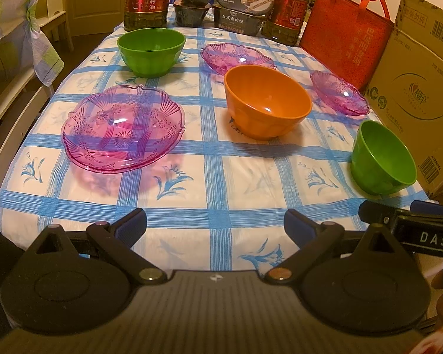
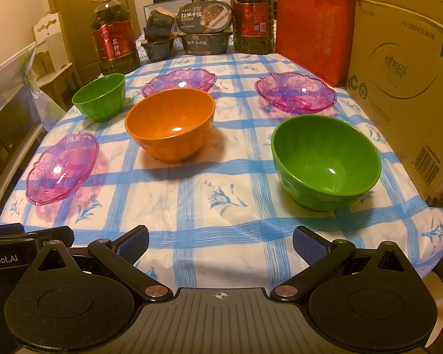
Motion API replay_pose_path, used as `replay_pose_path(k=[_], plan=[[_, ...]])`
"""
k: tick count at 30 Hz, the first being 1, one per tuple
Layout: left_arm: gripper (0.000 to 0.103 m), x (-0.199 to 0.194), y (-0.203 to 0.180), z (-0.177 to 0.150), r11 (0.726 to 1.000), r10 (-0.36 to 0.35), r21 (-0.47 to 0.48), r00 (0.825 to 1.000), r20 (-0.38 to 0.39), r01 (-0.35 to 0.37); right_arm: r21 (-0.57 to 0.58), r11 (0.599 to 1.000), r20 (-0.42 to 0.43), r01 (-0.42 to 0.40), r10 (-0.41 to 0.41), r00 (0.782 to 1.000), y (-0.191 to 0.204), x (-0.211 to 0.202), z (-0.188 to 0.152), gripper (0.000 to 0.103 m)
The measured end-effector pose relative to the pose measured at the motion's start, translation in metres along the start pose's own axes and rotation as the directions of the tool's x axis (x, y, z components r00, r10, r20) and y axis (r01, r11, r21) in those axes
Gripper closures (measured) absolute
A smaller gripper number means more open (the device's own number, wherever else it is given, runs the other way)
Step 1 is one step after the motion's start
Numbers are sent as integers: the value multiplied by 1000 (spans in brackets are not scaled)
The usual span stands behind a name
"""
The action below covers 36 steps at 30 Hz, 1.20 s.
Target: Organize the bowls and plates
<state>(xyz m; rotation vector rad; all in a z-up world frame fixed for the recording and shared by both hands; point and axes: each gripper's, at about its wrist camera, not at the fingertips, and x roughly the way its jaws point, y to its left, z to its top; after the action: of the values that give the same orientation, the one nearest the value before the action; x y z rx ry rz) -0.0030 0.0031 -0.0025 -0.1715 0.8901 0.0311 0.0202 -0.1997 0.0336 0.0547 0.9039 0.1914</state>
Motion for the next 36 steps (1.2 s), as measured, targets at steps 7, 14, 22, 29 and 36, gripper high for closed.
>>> replay_pose_path(k=[7, 14, 22, 29, 36], plan=[[5, 0, 0, 0, 1000, 0, 0, 1000, -1, 0, 0, 1000, 0, 0, 0, 1000, 0, 0, 0, 0], [4, 0, 0, 0, 1000, -1, -2, 1000, -1, 1, 0, 1000, -1, -1, 1, 1000, 0, 0, 0, 0], [4, 1, 2, -4, 1000, -3, -4, 1000, -2, 3, 3, 1000, -4, 0, 0, 1000, -1, 2, -1, 0], [4, 1, 3, -5, 1000, -3, -6, 1000, -4, 3, 5, 1000, -4, 0, 0, 1000, -1, 2, -2, 0], [4, 1, 6, -6, 1000, -6, -16, 1000, -4, 6, 8, 1000, -4, -1, 1, 1000, -2, 2, -3, 0]])
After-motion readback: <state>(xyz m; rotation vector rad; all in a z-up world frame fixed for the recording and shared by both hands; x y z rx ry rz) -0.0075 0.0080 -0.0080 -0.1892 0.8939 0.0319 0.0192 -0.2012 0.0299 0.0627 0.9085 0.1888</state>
